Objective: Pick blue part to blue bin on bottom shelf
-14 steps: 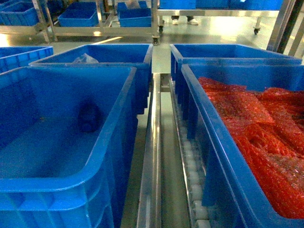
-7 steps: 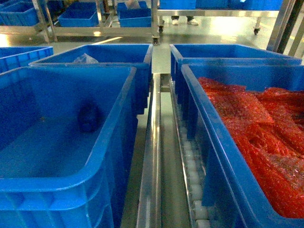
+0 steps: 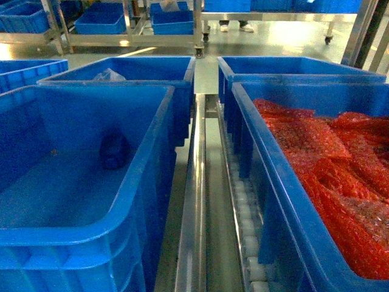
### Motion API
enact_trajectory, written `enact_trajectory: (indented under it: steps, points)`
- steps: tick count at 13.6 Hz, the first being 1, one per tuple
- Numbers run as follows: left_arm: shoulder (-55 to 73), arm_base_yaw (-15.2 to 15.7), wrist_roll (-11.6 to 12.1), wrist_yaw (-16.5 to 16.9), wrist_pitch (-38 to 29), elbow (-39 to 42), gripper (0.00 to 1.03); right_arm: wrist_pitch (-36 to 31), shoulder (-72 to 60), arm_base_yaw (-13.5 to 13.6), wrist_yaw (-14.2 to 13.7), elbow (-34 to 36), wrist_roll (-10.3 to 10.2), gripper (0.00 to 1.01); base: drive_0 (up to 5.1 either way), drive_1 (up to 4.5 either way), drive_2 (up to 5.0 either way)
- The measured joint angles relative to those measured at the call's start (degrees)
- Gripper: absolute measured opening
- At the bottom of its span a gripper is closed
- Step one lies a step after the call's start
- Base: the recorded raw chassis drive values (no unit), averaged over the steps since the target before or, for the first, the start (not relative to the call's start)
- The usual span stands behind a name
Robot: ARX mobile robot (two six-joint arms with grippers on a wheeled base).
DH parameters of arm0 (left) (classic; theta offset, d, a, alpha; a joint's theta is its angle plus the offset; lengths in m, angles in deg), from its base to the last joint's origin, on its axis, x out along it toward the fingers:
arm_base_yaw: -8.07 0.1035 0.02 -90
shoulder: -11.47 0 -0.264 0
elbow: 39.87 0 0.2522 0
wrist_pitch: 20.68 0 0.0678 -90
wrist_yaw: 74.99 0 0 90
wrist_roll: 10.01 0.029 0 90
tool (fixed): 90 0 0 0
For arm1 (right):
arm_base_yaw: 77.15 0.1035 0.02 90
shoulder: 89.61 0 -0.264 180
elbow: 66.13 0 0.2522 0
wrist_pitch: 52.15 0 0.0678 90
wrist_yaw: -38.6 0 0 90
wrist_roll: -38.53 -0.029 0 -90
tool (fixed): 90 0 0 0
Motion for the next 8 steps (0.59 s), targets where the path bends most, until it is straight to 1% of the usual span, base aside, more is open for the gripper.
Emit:
enact_trajectory:
  steps: [8]
  points:
    - [0.0, 0.0, 0.1, 0.0, 0.0, 0.0, 0.98, 0.0, 0.0, 0.0, 0.0, 0.0, 0.0, 0.98, 0.0, 0.0, 0.0]
